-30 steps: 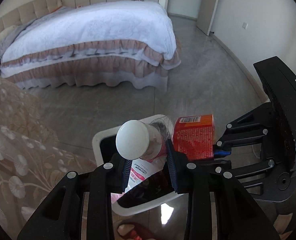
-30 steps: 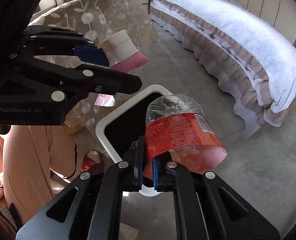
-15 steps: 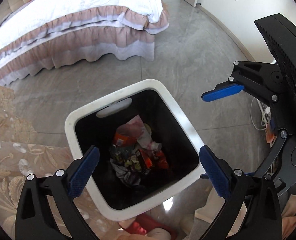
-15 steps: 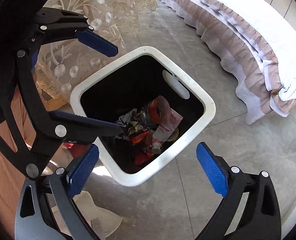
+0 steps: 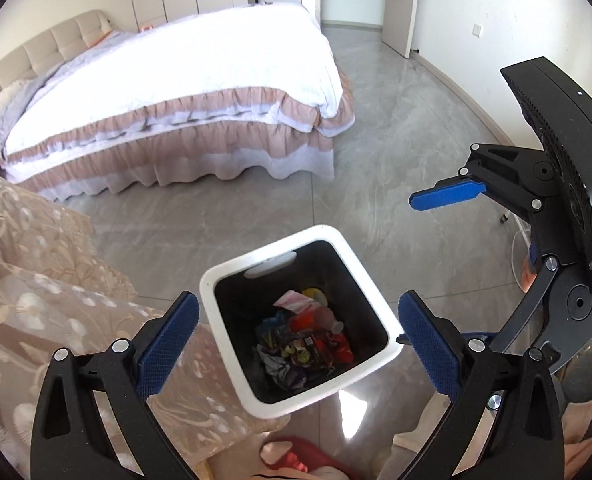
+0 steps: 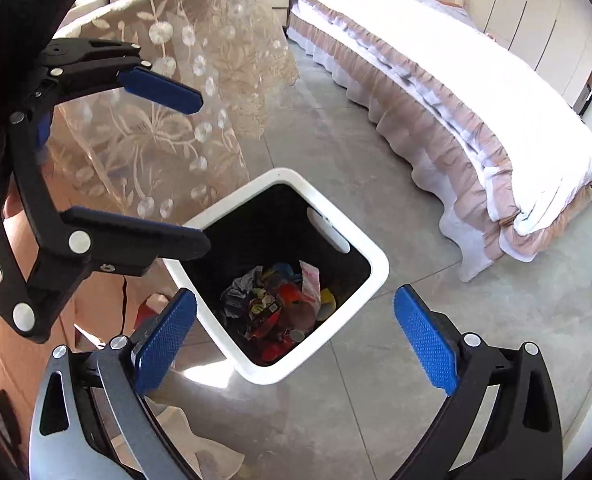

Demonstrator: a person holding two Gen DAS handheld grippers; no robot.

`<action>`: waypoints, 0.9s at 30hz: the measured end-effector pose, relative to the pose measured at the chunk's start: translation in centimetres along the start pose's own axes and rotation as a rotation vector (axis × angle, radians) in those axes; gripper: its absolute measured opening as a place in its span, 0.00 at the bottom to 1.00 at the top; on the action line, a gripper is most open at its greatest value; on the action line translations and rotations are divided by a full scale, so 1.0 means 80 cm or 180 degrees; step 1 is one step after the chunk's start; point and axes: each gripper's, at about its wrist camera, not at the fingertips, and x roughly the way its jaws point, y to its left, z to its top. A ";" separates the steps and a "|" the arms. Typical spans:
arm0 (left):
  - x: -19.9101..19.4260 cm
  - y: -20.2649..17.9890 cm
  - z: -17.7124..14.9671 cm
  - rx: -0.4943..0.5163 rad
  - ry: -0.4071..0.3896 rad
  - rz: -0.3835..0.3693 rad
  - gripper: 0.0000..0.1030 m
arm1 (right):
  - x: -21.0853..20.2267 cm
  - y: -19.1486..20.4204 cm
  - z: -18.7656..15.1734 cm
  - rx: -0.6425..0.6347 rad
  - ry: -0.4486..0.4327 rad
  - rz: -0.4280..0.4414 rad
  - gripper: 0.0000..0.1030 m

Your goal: Collect trash

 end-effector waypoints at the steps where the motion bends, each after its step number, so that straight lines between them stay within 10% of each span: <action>1: -0.015 0.000 0.001 -0.0026 -0.0078 0.0042 0.95 | -0.008 -0.001 0.005 0.0030 -0.0061 0.0003 0.95; 10: -0.159 0.031 -0.016 -0.0644 -0.0735 0.0717 0.95 | -0.107 0.034 0.057 0.0281 -0.0899 -0.0247 0.95; 27: -0.369 0.056 -0.095 -0.1508 -0.1434 0.1943 0.95 | -0.222 0.172 0.146 -0.0103 -0.2099 0.0088 0.95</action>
